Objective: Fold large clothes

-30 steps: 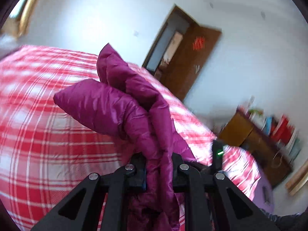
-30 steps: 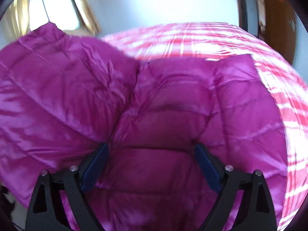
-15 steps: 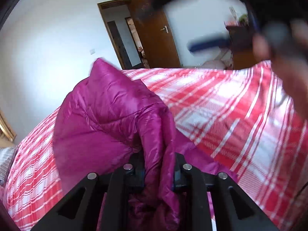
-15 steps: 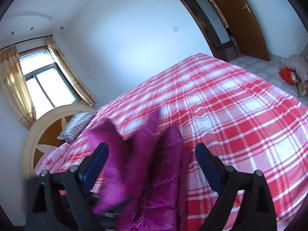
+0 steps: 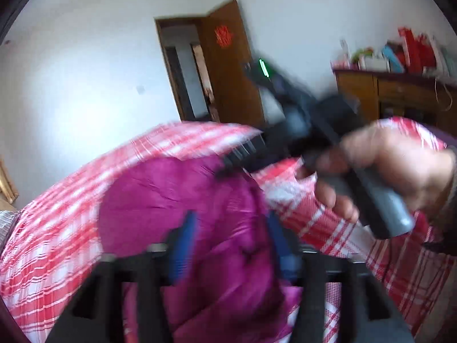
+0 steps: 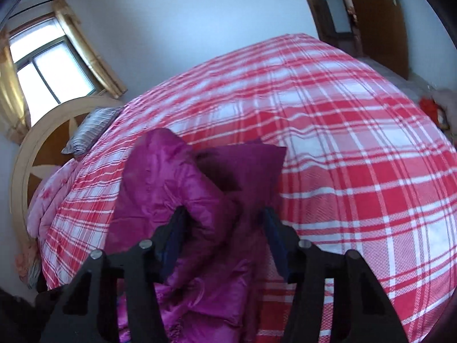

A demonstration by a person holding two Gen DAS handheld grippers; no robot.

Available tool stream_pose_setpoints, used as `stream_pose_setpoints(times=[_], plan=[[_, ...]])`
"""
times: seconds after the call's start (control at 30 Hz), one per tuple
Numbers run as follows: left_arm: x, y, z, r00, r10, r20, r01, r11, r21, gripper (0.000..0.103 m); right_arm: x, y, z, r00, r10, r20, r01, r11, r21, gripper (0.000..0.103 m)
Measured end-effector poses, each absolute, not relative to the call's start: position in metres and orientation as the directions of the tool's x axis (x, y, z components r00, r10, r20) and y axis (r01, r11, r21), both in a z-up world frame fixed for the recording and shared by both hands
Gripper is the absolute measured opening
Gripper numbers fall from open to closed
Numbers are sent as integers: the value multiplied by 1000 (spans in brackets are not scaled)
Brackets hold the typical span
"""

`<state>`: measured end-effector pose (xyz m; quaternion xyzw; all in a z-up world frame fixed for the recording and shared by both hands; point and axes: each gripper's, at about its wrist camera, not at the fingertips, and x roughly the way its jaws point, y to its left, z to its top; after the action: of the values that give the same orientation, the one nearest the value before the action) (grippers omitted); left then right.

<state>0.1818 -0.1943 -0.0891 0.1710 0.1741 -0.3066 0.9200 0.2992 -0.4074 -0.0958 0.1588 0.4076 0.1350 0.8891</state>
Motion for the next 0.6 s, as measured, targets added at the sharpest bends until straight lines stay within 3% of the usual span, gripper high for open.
stream_pose_setpoints(times=[0.03,0.13,0.2,0.3,0.37,0.5,0.6], plan=[[179,-183,-84,766,-507,-396,611,767,199,76,300,-410,-99,628,342,-698,-90,924,372,58],[189,-149,-79,797,-481,-365,559,816,146,78,298,-414,-106,616,293,-731,-54,942,332,58],[211,-136,-88,810,-426,-403,507,854,115,80,297,-413,-104,612,256,-748,-35,954,298,58],[249,-130,-125,743,-405,-532,483,875,9,80,291,-407,-80,637,170,-752,28,970,243,58],[255,-130,-139,730,-425,-536,476,878,-47,80,286,-399,-56,669,143,-729,55,969,240,59],[251,-145,-139,744,-431,-510,489,872,-23,81,281,-377,-16,738,217,-639,46,928,369,70],[252,-137,-134,732,-449,-513,493,868,-56,81,290,-353,-15,759,340,-555,-7,857,515,77]])
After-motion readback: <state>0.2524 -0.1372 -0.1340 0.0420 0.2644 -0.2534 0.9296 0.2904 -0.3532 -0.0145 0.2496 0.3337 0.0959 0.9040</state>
